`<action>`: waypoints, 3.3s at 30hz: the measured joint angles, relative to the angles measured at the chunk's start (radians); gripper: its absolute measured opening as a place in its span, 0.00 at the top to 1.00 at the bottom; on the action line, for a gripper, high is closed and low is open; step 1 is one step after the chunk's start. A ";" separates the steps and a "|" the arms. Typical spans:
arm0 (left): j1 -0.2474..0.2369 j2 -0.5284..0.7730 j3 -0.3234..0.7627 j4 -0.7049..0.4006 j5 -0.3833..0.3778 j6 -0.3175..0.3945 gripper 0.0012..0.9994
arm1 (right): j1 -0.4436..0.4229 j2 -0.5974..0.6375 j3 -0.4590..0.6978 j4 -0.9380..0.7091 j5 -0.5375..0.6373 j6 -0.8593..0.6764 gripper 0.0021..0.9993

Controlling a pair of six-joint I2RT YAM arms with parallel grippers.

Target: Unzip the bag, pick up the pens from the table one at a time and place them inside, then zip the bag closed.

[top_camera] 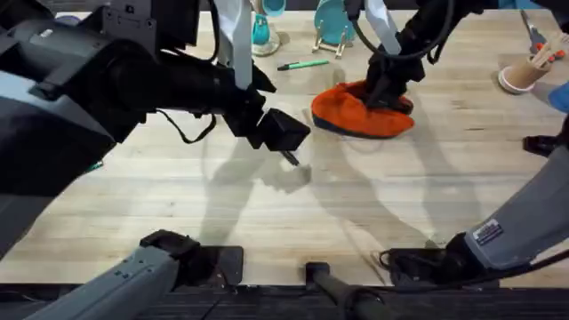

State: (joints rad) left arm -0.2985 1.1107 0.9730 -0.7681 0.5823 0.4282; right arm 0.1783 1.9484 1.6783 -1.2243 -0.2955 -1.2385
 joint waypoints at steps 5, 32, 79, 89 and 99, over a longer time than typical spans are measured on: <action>0.000 0.000 0.000 0.000 0.000 0.000 0.00 | 0.000 0.004 -0.002 -0.006 -0.008 0.000 0.01; 0.000 0.000 0.000 0.000 0.000 -0.002 0.01 | 0.003 0.005 -0.003 0.042 0.018 0.161 0.00; 0.000 0.000 0.000 0.000 -0.026 -0.002 0.00 | 0.149 0.127 0.317 0.360 -0.021 0.423 0.00; 0.000 0.000 0.000 -0.001 -0.026 -0.003 0.01 | 0.167 0.212 0.317 0.455 -0.024 0.423 0.00; 0.000 0.000 0.000 -0.002 -0.026 -0.002 0.00 | 0.185 0.345 0.317 0.551 -0.024 0.447 0.00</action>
State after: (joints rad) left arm -0.2985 1.1107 0.9730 -0.7700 0.5560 0.4258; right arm 0.3637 2.2936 1.9957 -0.6730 -0.3191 -0.7918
